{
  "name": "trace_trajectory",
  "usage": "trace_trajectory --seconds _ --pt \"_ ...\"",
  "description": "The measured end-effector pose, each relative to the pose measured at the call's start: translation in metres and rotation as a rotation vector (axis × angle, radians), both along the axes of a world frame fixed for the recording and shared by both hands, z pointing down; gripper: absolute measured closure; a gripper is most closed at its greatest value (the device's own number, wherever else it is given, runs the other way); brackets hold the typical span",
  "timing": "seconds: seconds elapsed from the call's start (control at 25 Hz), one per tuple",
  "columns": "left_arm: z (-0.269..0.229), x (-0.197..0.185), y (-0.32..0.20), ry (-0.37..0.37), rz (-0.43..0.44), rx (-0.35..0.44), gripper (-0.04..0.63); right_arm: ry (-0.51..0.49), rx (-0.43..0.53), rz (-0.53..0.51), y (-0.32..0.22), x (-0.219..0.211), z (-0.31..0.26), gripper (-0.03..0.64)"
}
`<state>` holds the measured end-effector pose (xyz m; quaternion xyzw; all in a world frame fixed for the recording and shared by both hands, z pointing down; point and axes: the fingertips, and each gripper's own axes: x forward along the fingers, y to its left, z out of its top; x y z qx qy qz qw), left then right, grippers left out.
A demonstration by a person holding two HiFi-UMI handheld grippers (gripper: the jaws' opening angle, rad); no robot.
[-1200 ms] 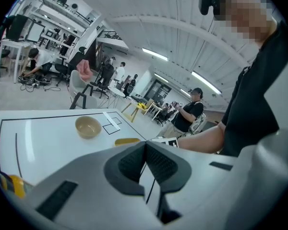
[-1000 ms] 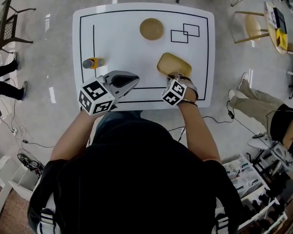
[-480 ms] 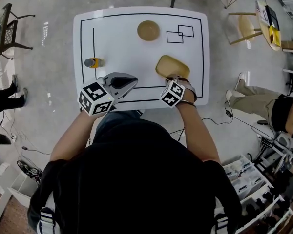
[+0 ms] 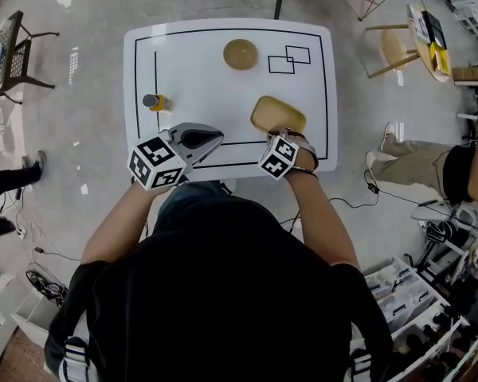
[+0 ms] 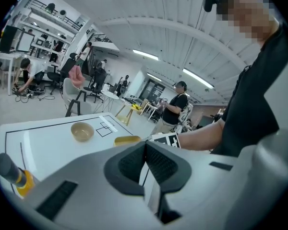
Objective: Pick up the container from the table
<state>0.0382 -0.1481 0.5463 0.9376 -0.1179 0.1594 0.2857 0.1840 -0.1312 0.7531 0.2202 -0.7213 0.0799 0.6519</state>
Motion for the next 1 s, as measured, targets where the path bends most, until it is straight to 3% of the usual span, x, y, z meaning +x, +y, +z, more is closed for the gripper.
trace_trajectory --seconds 1.0 --pt "-0.042 -0.010 0.039 -0.004 -0.007 0.062 0.586 -0.017 0.077 0.012 0.019 -0.001 -0.060 0.607"
